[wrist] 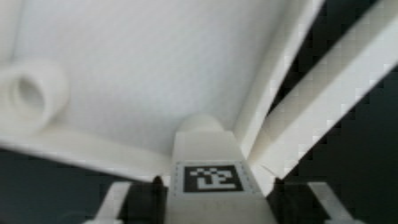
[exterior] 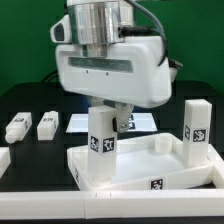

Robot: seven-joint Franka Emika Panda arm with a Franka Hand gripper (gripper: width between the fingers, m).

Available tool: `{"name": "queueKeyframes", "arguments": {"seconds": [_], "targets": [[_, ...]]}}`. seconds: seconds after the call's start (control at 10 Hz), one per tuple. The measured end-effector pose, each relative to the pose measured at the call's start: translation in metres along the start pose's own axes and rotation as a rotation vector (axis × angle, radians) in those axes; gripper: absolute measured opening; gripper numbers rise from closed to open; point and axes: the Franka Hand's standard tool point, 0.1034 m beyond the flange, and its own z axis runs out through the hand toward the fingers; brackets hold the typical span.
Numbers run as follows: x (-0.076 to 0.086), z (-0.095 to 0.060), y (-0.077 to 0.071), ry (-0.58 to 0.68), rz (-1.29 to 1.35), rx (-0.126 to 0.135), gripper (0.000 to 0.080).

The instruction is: Assemble desk

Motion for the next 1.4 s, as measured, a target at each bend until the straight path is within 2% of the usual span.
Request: {"name": "queueKeyframes", "arguments": {"seconds": [0.4,0.5,0.6,0.7,0.9,1.0,1.2,1.4], "targets": [[-0.001,0.000,-0.002,-0.015,0.247,0.017,0.0288],[0.005,0.000,0.001,-0.062,0.454,0.069,0.0288],[0.008,0.000,0.003,-0.071,0.530,0.098,0.0288],[0.007,0.001,0.002,-0.069,0.493,0.097,0.0288],[0.009,0.002,0.005,-0.055,0.285,0.097,0.0535],[0.015,0.003,0.008,-0.041,0.055,0.089,0.0614],[0.015,0.005,0.009,-0.035,-0.198,0.076,0.0642],[0.016,0.005,0.010,-0.029,-0.319,0.077,0.0648]]}}
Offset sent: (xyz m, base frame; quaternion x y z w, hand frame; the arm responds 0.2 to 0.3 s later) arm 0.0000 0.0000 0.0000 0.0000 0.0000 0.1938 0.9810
